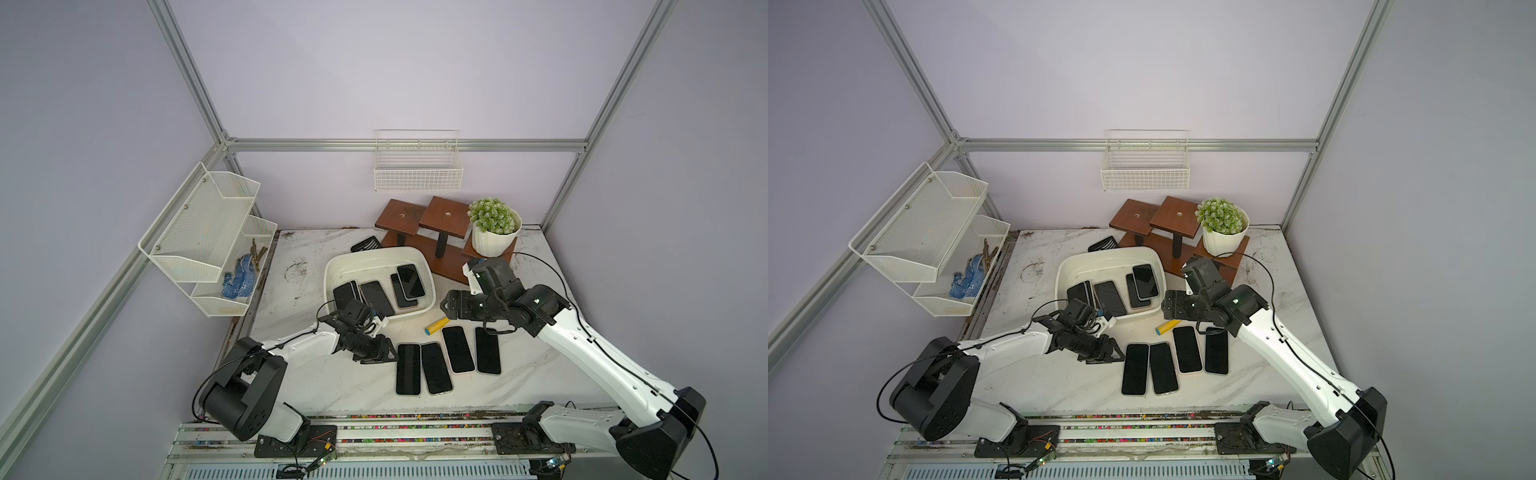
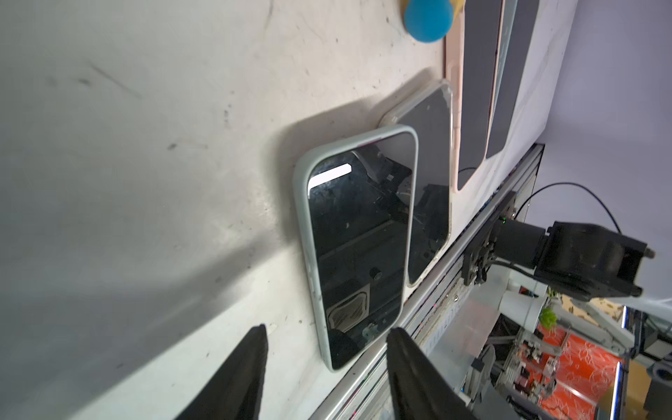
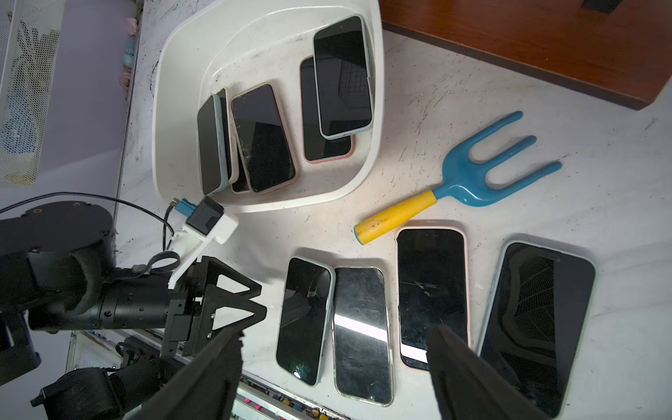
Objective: Take the phone out of the storage box
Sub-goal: Place the phone at the center of the board.
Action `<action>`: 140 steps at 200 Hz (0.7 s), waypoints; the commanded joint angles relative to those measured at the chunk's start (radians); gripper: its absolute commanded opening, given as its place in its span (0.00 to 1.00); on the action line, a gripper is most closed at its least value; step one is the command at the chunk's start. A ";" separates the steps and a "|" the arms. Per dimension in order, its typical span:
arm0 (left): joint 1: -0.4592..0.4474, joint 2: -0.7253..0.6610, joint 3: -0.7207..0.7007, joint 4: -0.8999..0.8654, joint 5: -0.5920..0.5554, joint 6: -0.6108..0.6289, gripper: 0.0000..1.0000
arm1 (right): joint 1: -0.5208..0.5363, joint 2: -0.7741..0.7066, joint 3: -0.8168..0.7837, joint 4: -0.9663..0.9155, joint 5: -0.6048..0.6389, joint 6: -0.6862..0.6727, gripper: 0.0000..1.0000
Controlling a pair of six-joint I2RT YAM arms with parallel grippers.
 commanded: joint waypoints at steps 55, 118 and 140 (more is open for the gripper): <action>-0.165 0.144 0.193 0.108 0.051 -0.141 0.71 | -0.007 0.019 0.030 0.046 -0.015 -0.016 0.85; -0.262 0.312 0.330 0.114 0.018 -0.131 0.76 | -0.009 -0.020 0.012 0.027 0.010 -0.021 0.85; -0.274 0.337 0.346 0.112 0.015 -0.127 0.77 | -0.012 -0.027 0.010 0.019 0.016 -0.024 0.85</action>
